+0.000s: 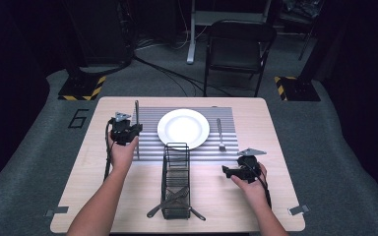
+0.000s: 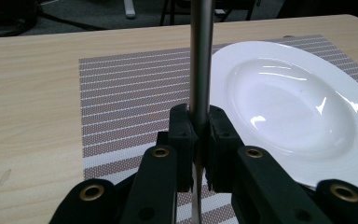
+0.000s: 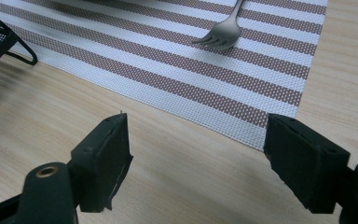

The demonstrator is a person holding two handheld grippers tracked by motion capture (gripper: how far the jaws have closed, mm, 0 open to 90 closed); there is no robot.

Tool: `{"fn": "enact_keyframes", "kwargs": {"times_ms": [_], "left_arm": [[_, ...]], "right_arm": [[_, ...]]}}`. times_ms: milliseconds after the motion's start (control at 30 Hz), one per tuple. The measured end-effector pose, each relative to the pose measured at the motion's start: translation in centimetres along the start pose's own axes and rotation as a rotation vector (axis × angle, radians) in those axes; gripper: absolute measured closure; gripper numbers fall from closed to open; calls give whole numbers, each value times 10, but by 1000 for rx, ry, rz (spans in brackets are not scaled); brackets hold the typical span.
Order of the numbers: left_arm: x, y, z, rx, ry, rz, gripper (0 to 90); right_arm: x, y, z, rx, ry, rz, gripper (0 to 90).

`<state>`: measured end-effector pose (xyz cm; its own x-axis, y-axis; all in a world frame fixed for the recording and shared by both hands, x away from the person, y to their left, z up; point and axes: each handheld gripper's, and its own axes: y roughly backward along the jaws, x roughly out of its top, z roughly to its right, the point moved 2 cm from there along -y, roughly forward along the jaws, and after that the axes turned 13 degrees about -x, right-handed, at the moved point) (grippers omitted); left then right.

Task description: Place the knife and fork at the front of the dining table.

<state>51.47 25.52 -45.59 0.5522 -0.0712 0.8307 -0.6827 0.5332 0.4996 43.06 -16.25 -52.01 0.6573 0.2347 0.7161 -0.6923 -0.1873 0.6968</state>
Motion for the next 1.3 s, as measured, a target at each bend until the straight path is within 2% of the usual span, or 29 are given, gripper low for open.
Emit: {"fn": "enact_keyframes", "kwargs": {"times_ms": [100,300,633,800,1000,1067,1300], "left_arm": [[-1,-4,-3,-4,10,11,825],[-3,-15,-5,13,36,30,826],[-9,-34,-11,44,105,16,826],[-10,-42,-14,66,99,-9,826],[-5,-51,-14,73,102,-21,826],[-4,-54,-14,74,115,-14,826],[-3,-63,-18,90,144,-39,826]], "right_arm": [[0,-1,1,2,0,2,220],[0,0,4,5,-4,6,220],[-1,-1,5,6,-22,3,220],[-1,-1,5,10,-20,3,220],[-1,-1,5,10,-22,2,220],[-1,-2,5,10,-18,2,220],[-1,-3,7,8,-11,3,220]]}}
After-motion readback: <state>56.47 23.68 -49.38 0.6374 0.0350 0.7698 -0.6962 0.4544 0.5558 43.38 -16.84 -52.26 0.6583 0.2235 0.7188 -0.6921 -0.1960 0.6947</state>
